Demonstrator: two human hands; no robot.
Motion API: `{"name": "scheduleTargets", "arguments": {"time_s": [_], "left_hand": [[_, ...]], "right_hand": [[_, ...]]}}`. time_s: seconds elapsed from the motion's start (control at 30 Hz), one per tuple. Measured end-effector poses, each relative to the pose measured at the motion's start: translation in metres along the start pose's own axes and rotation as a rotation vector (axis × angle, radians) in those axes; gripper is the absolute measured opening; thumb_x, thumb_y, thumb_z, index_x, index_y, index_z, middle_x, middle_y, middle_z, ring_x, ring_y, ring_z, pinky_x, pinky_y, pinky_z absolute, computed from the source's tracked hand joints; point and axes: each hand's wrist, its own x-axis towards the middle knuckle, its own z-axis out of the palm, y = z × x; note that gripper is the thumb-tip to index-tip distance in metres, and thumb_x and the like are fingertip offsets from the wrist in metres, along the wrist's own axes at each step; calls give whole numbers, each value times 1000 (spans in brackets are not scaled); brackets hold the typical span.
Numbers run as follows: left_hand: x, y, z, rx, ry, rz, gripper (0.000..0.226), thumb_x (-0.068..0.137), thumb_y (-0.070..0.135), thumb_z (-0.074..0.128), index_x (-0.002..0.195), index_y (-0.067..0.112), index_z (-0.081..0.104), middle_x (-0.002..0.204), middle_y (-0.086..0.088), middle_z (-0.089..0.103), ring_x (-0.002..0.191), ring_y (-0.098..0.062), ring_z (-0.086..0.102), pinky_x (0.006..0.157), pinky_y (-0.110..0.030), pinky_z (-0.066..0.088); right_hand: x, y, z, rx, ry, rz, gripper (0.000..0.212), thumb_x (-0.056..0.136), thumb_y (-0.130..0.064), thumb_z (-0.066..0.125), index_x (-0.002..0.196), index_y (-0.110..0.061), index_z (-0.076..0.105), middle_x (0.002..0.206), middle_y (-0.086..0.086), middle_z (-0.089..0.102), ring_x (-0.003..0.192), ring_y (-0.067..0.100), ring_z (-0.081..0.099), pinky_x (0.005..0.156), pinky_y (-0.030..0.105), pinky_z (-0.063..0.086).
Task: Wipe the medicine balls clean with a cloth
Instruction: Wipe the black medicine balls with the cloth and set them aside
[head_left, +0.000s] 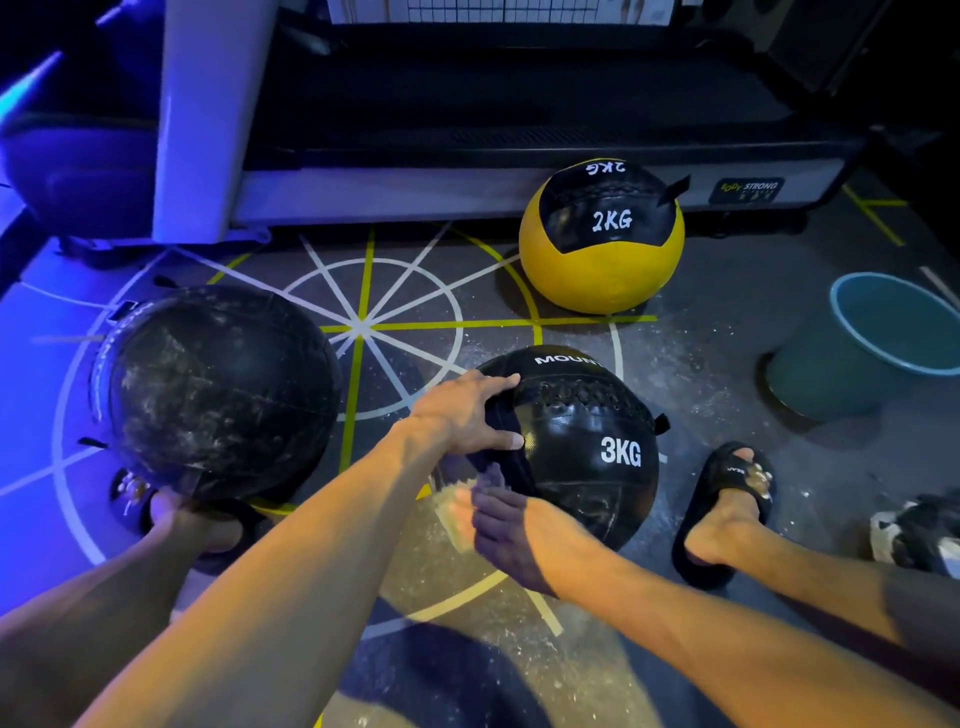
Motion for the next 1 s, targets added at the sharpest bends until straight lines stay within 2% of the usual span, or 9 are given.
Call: {"name": "scheduleTargets", "arguments": {"time_s": [0.07,0.17,0.3,0.43,0.53,0.6,0.77,0.9,1.0], "left_hand": [[-2,3,1,-2,4,1,90,83,65,72,158,47,25,154,0,38,141,-28,41,112,-47,39],[-4,0,1,-41,-2,3,90,85,61,73,159,46,25,157,1,35,143,-27,39,113,-47,38],[-4,-5,-3,-30,-20,4,91,86,61,72,160,45,22,161,-1,33,145,-28,38,115,-45,35],[-2,2,-1,-19,-22,6,91,86,63,71,160,45,21,160,-1,33,145,-29,38,114,-46,37],[0,5,-2,22,-1,-3,92,83,65,72,159,45,24,155,-2,37,142,-29,42,112,-48,39],[-3,5,1,23,16,-4,92,82,66,73,158,45,26,153,0,39,140,-28,44,111,-47,40],[-3,2,10,-12,24,34,93,81,64,74,158,44,27,154,1,39,141,-27,43,112,-48,40],[-3,-8,8,-37,35,46,92,84,63,73,160,44,24,159,0,35,144,-26,40,114,-45,38],[-3,-11,8,-50,24,53,92,86,62,71,161,43,21,163,-2,31,147,-27,36,114,-44,33]], "right_hand": [[34,-1,-20,-17,-174,241,27,98,-36,51,113,-32,74,116,-15,71,121,10,54,111,31,28],[52,-13,-13,-196,-255,276,50,106,-23,35,152,-4,41,157,16,42,147,36,36,123,49,18],[-5,-34,-7,-259,-242,95,21,95,-15,56,100,-6,75,104,10,72,108,32,65,124,44,13],[-57,-33,-21,-127,-219,211,42,104,-23,36,127,-12,70,137,3,66,137,20,53,114,37,42],[-28,-40,-9,-73,-115,225,46,109,-26,36,106,-2,75,111,16,73,125,11,57,124,27,21],[13,-34,-3,-85,-247,166,30,97,-23,50,103,-10,76,103,11,74,114,25,63,125,41,5],[55,-33,-32,-67,-192,464,56,102,-16,38,154,4,30,159,19,38,150,35,32,122,44,26],[-5,-43,6,56,-46,296,39,99,-19,47,132,-13,66,140,13,62,136,25,53,124,39,25],[-72,-37,-8,77,-73,302,48,84,-19,72,131,-16,67,148,7,55,144,23,44,124,44,27]]}}
